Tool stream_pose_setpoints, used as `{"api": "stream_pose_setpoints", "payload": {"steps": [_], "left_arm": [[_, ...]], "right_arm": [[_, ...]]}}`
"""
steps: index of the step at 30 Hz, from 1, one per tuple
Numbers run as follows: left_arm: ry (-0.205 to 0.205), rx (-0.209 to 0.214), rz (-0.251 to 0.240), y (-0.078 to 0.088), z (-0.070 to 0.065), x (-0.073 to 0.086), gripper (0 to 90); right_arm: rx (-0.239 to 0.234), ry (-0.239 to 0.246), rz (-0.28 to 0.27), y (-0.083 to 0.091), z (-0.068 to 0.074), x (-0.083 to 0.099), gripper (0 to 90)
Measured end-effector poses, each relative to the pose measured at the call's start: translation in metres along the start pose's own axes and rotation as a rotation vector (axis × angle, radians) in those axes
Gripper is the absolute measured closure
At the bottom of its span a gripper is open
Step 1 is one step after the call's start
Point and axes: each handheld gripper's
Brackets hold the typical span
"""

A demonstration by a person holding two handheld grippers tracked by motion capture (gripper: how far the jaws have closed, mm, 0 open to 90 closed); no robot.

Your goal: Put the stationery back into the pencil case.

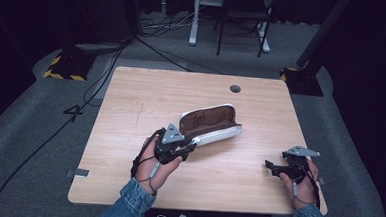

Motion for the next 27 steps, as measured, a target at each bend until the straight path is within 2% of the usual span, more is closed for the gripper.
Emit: {"api": "stream_pose_setpoints", "payload": {"steps": [4,12,19,27], "left_arm": [[0.000,-0.014,-0.009,-0.005,0.005,-0.012,72.7],[-0.023,-0.021,0.006,-0.021,0.011,-0.032,72.7],[-0.032,-0.037,0.010,-0.033,0.017,-0.045,72.7],[-0.007,-0.041,0.008,-0.053,0.029,-0.056,72.7]], "right_arm": [[0.000,0.000,0.000,0.000,0.000,0.000,14.9],[0.000,0.000,0.000,0.000,0.000,0.000,14.9],[0.000,0.000,0.000,0.000,0.000,0.000,14.9],[0.000,0.000,0.000,0.000,0.000,0.000,14.9]]}}
Point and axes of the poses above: each handheld gripper's, and its own axes: y roughly backward along the jaws, x roughly out of its underside, z roughly to its left, and after that the axes turned 2 degrees about z, right-handed
